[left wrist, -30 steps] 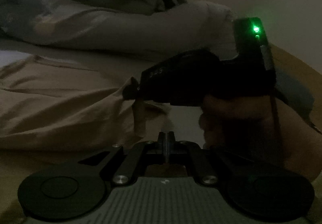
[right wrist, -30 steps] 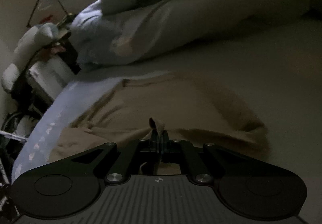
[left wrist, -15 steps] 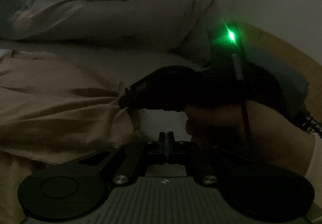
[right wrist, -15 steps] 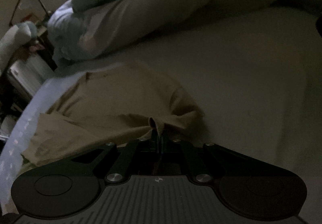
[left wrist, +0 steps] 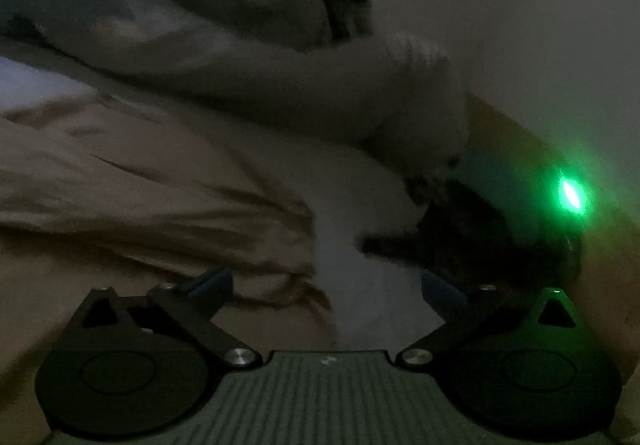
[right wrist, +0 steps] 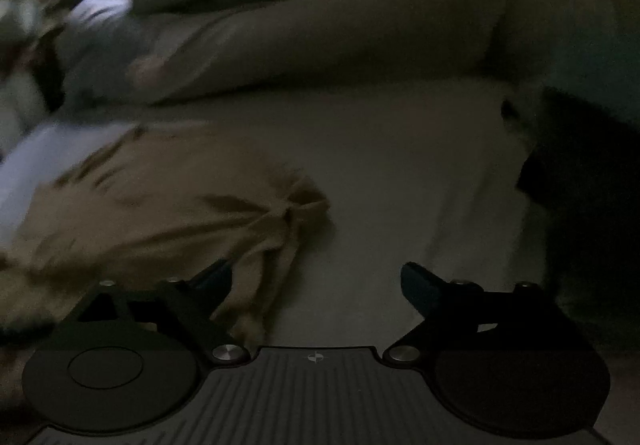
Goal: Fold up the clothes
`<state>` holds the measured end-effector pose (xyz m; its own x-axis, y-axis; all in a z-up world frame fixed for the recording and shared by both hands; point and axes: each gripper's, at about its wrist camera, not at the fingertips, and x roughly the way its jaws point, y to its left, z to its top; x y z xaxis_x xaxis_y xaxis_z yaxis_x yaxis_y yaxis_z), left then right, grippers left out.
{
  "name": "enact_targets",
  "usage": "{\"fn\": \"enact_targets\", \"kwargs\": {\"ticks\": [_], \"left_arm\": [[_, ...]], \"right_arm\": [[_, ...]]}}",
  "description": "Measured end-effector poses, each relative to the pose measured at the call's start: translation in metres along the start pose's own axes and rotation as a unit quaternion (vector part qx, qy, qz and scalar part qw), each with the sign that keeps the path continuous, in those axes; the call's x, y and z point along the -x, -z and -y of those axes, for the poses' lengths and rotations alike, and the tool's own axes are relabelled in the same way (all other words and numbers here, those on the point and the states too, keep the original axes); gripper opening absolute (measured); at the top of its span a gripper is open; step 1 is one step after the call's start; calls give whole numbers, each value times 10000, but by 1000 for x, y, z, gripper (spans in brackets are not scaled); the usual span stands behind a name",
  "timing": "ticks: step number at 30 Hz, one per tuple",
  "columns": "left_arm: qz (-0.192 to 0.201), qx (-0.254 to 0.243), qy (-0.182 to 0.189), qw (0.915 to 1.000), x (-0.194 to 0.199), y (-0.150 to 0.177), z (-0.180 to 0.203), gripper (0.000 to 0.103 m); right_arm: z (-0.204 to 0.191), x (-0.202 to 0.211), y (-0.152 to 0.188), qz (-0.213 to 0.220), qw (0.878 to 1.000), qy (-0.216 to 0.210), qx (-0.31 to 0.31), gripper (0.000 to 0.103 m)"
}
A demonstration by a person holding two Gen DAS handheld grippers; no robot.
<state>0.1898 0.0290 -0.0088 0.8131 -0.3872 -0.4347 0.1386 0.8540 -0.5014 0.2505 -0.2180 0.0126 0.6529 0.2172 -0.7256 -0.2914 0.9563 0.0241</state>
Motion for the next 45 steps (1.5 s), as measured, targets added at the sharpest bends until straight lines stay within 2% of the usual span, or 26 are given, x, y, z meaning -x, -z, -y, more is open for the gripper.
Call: {"fn": "enact_targets", "kwargs": {"ticks": [2, 6, 9, 12, 13, 15, 17, 19, 20, 22, 23, 24, 27, 28, 29, 30, 31, 32, 35, 40, 42, 45], "left_arm": [[164, 75, -200, 9996, 40, -10, -8, 103], [520, 340, -640, 9960, 124, -25, -22, 103], [722, 682, -980, 9902, 183, -26, -36, 103], [520, 1136, -1381, 9825, 225, -17, -55, 103], [387, 1208, -1611, 9788, 236, -14, -59, 103], [251, 1138, -1961, 9736, 256, -7, -64, 103], [160, 1159, -2135, 9699, 269, 1, -69, 103], [115, 1401, -2208, 9651, 283, 11, -75, 103], [117, 1503, -2213, 9635, 291, 15, -76, 103], [93, 1602, -2164, 9630, 300, 22, -78, 103], [70, 1624, -2148, 9630, 302, 25, -79, 103], [51, 1657, -2128, 9629, 305, 27, -80, 103], [-12, 1908, -2025, 9605, 311, 40, -86, 103], [-42, 2016, -1992, 9590, 313, 43, -90, 103], [-81, 2110, -1974, 9573, 312, 47, -95, 103], [-122, 2212, -1941, 9556, 312, 50, -99, 103], [-189, 2363, -1857, 9536, 310, 53, -106, 103], [-267, 2535, -1748, 9510, 308, 55, -114, 103], [-310, 2936, -1593, 9420, 306, 65, -133, 103], [-495, 3106, -1489, 9375, 294, 72, -153, 103], [-604, 3033, -1484, 9393, 288, 71, -158, 103], [-801, 2832, -1560, 9429, 279, 70, -162, 103]], "right_arm": [[-15, 37, 7, 79, 9997, -153, 199, 102], [-45, 112, 28, 247, 9966, -741, 272, 103], [-93, 142, 64, 277, 9946, -846, 532, 103], [-143, 161, 112, 158, 9870, -1203, 1050, 103], [-160, 165, 125, 106, 9845, -1318, 1150, 103], [-190, 173, 151, 102, 9762, -1807, 1196, 103], [-217, 173, 169, 239, 9664, -2250, 1219, 103], [-248, 163, 179, 414, 9590, -2412, 1425, 102], [-263, 157, 183, 503, 9551, -2482, 1535, 99], [-292, 138, 184, 588, 9544, -2321, 1782, 81], [-298, 129, 182, 562, 9567, -2293, 1700, 70], [-302, 120, 180, 524, 9593, -2276, 1585, 66], [-315, 95, 173, 411, 9662, -2221, 1240, 65], [-319, 86, 171, 373, 9682, -2202, 1124, 61], [-325, 78, 173, 346, 9666, -2241, 1197, 42], [-332, 78, 179, 376, 9644, -2242, 1351, 17], [-340, 79, 186, 415, 9620, -2234, 1512, 4], [-347, 81, 192, 454, 9594, -2225, 1674, 1], [-365, 110, 219, 860, 9398, -2355, 2321, 1], [-394, 146, 249, 1315, 9101, -2494, 3036, 1], [-403, 153, 258, 1421, 9060, -2486, 3118, 1], [-413, 158, 264, 1468, 9068, -2487, 3070, 1]]}}
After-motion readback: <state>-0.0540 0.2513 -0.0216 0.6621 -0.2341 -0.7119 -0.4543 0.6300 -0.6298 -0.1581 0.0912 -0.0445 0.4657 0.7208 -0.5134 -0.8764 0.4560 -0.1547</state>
